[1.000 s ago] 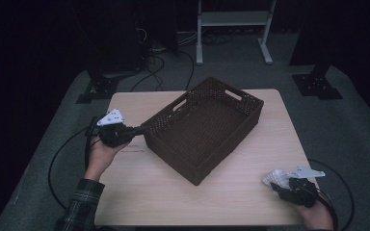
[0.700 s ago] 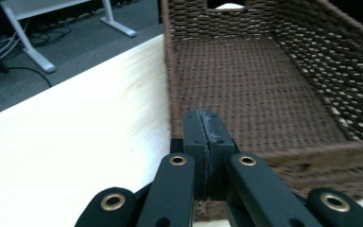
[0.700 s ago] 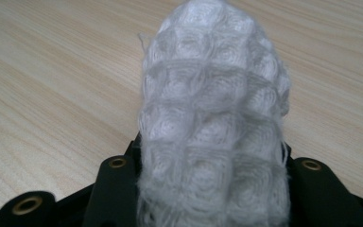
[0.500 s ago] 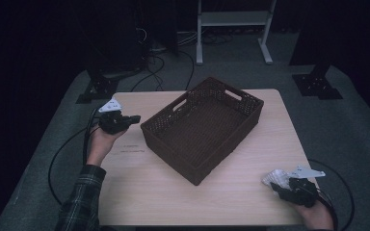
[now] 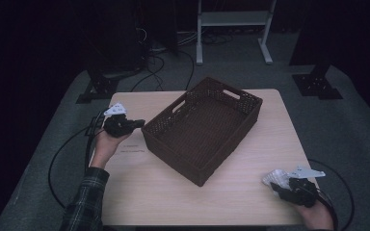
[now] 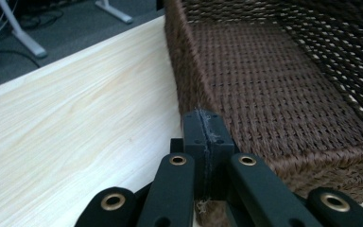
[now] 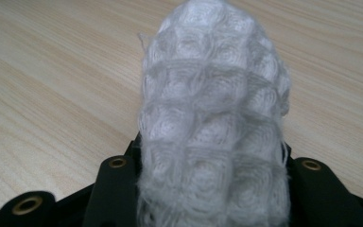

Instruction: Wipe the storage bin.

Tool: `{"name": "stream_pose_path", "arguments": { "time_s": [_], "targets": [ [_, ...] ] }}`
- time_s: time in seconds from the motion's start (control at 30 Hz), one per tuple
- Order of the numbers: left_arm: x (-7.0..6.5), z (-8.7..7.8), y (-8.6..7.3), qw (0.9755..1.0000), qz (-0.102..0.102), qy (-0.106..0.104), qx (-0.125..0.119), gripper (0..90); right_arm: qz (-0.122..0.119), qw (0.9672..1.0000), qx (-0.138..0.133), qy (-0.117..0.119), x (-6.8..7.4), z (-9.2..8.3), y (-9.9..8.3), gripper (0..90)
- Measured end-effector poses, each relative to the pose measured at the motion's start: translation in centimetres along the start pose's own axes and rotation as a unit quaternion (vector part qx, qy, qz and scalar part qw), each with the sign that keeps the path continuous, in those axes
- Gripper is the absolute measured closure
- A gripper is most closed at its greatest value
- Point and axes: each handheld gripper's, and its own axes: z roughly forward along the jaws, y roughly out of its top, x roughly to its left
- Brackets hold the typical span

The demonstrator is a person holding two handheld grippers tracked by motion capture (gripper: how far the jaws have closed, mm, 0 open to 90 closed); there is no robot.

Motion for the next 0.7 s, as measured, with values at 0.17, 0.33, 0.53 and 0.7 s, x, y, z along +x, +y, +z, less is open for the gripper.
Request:
{"name": "stream_pose_path", "arguments": {
  "time_s": [0.17,0.33,0.53,0.7],
  "targets": [
    [-1.3,0.1,-0.4,0.9997,0.003,-0.024,-0.003,89.9,-0.001,1.0,0.001,-0.001,0.0,0.0,0.0,53.8],
    [-2.4,-0.3,-0.6,0.9993,0.012,-0.035,-0.002,89.9,-0.001,1.0,0.001,-0.001,0.0,0.0,0.0,53.8],
    [-3.6,-0.8,-0.4,0.9987,0.023,-0.046,0.0,89.9,-0.001,1.0,0.002,-0.002,0.1,0.0,0.0,53.8],
    [-5.3,-1.1,0.2,0.9966,0.04,-0.071,-0.006,89.9,-0.001,1.0,0.002,-0.002,0.1,0.0,0.0,53.8]
  ]
}}
